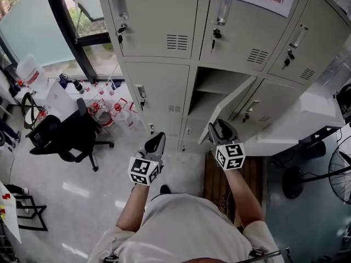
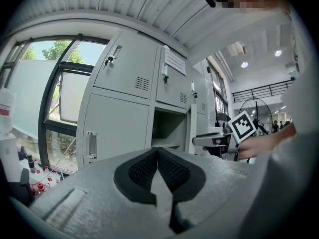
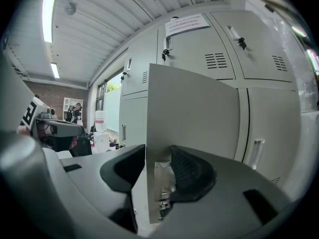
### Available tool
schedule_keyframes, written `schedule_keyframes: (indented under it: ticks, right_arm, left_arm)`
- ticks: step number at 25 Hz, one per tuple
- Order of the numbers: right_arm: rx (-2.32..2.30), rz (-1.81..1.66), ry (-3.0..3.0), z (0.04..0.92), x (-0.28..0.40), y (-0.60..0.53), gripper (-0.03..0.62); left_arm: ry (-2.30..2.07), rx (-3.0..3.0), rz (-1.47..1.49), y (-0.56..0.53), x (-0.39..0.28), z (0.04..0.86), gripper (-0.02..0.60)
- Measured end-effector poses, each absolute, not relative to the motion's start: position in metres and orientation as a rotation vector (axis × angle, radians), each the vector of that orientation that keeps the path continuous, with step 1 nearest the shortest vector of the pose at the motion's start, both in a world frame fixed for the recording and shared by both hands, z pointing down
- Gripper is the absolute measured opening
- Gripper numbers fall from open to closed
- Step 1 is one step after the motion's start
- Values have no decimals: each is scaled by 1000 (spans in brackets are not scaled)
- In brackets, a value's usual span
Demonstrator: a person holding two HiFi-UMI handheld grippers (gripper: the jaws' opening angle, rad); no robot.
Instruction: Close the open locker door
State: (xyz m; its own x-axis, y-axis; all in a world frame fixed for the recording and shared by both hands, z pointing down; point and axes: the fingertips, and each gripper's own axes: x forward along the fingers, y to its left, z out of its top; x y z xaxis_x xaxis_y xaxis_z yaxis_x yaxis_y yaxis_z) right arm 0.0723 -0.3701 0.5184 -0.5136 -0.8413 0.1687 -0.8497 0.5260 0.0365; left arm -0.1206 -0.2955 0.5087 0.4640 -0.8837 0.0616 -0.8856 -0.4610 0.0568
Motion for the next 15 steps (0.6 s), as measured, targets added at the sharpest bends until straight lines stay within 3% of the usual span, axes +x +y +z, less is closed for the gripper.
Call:
schedule_keyframes:
  ticks: [15]
  right_arm:
    - [1393,50,-2613,517,36,-420,156]
  left_arm:
    - [-1628,2592,37,-312,-138,509,15]
